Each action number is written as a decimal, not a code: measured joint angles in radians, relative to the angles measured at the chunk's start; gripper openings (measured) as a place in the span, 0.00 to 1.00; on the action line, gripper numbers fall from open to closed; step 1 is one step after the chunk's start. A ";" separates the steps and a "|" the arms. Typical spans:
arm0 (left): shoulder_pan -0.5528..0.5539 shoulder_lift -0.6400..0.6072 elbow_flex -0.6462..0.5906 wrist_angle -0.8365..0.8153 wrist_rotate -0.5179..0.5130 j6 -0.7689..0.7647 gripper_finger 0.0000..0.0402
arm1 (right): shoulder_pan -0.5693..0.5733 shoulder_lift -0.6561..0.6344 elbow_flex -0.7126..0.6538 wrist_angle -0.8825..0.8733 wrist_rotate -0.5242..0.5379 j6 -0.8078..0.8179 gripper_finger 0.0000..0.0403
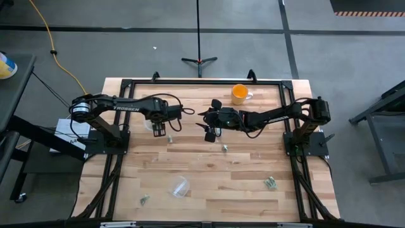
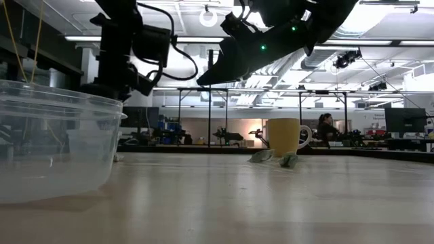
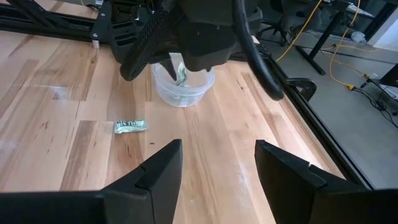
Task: Pick and place items into bin
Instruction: Put the stevia packet into the top transparent bin
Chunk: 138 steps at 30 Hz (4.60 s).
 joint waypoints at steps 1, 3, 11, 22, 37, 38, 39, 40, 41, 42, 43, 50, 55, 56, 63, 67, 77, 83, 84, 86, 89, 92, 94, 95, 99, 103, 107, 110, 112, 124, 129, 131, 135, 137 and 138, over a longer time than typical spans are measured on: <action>-0.003 0.000 0.000 0.007 0.000 0.009 0.75 | 0.000 0.000 0.000 0.000 0.000 0.000 0.48; -0.007 0.000 0.000 0.032 -0.002 0.038 0.77 | 0.000 0.000 0.000 0.000 0.000 0.001 0.48; -0.024 -0.008 0.001 0.127 0.109 0.107 0.65 | 0.000 0.000 0.000 0.000 0.001 0.003 0.48; -0.054 -0.008 0.053 0.167 0.301 0.190 0.55 | 0.000 0.000 0.000 0.000 0.045 0.003 0.48; -0.201 -0.008 -0.135 0.395 0.363 0.184 0.55 | 0.000 0.000 0.000 -0.008 0.042 0.003 0.48; -0.200 -0.008 -0.150 0.418 0.357 0.183 0.55 | 0.000 0.000 0.000 -0.008 0.040 0.003 0.48; -0.201 -0.008 -0.162 0.430 0.352 0.184 0.55 | 0.000 0.000 0.000 -0.008 0.040 0.003 0.48; -0.202 -0.008 -0.172 0.430 0.341 0.184 0.55 | 0.000 0.000 0.000 -0.008 0.040 0.003 0.48; -0.203 -0.008 -0.178 0.430 0.326 0.184 0.55 | 0.000 0.000 0.000 -0.008 0.040 0.003 0.48; -0.203 -0.008 -0.186 0.432 0.319 0.184 0.55 | 0.000 0.000 0.000 -0.008 0.040 0.003 0.48; -0.202 -0.008 -0.194 0.436 0.317 0.188 0.55 | 0.000 0.000 0.000 -0.008 0.040 0.003 0.48; -0.202 -0.010 -0.262 0.534 0.311 0.277 0.55 | 0.000 0.000 0.000 -0.008 0.040 0.003 0.48; -0.202 -0.010 -0.266 0.564 0.312 0.282 0.55 | 0.000 0.000 0.000 -0.008 0.040 0.003 0.48; -0.202 -0.010 -0.266 0.564 0.312 0.285 0.55 | 0.000 0.000 0.000 -0.008 0.040 0.003 0.48; -0.202 -0.009 -0.266 0.567 0.313 0.301 0.40 | 0.000 0.000 0.000 -0.008 0.040 0.003 0.48; -0.202 -0.008 -0.266 0.574 0.299 0.318 0.22 | 0.000 0.000 0.000 -0.008 0.040 0.003 0.48; -0.202 -0.039 -0.169 0.531 0.206 0.325 0.10 | 0.000 0.000 0.000 -0.007 0.041 0.003 0.48; -0.201 -0.120 -0.084 0.341 0.025 0.295 0.05 | 0.000 0.000 0.000 -0.008 0.041 0.003 0.48; -0.201 -0.135 -0.079 0.312 0.005 0.274 0.05 | 0.000 0.000 0.000 -0.008 0.041 0.003 0.48; -0.201 -0.169 -0.076 0.263 -0.042 0.225 0.05 | 0.000 0.000 0.000 -0.008 0.041 0.003 0.48; -0.195 -0.202 -0.075 0.164 -0.098 0.138 0.09 | 0.000 0.000 0.000 -0.008 0.041 0.004 0.48; -0.171 -0.212 -0.075 0.098 -0.090 0.058 0.08 | 0.000 0.000 0.000 -0.007 0.041 0.004 0.48; -0.148 -0.211 -0.075 0.070 -0.063 0.029 0.05 | 0.000 0.000 0.000 -0.007 0.041 0.003 0.48; -0.138 -0.211 -0.075 0.058 -0.045 0.017 0.05 | 0.000 0.000 0.000 -0.007 0.041 0.003 0.48; -0.097 -0.211 -0.076 0.043 -0.032 -0.021 0.08 | 0.000 0.000 0.000 -0.008 0.041 0.003 0.48; -0.053 -0.211 -0.076 0.035 -0.032 -0.051 0.27 | 0.001 0.000 0.000 -0.008 0.040 0.003 0.48; -0.024 -0.211 -0.076 0.035 -0.031 -0.064 0.47 | 0.000 0.000 0.000 -0.008 0.040 0.003 0.48; -0.024 -0.211 -0.076 0.033 -0.030 -0.081 0.59 | 0.000 0.000 0.000 -0.013 0.040 0.003 0.48; -0.025 -0.211 -0.076 0.039 -0.024 -0.098 0.64 | 0.000 0.000 0.000 -0.024 0.043 0.004 0.48; -0.045 -0.341 -0.161 0.522 0.293 0.134 0.63 | -0.007 -0.062 0.000 -0.345 0.185 0.139 0.48; -0.045 -0.363 -0.164 0.578 0.351 0.156 0.58 | -0.007 -0.083 0.000 -0.525 0.004 0.038 0.48; -0.045 -0.365 -0.164 0.576 0.353 0.162 0.56 | -0.007 -0.082 0.000 -0.596 -0.096 0.016 0.48; -0.045 -0.365 -0.164 0.568 0.353 0.176 0.54 | 0.009 -0.082 0.000 -0.690 -0.140 0.000 0.48; -0.045 -0.365 -0.164 0.565 0.351 0.176 0.53 | 0.023 -0.080 -0.001 -0.707 -0.127 -0.027 0.48; -0.045 -0.365 -0.164 0.559 0.349 0.176 0.53 | 0.031 -0.072 -0.002 -0.701 -0.121 -0.049 0.48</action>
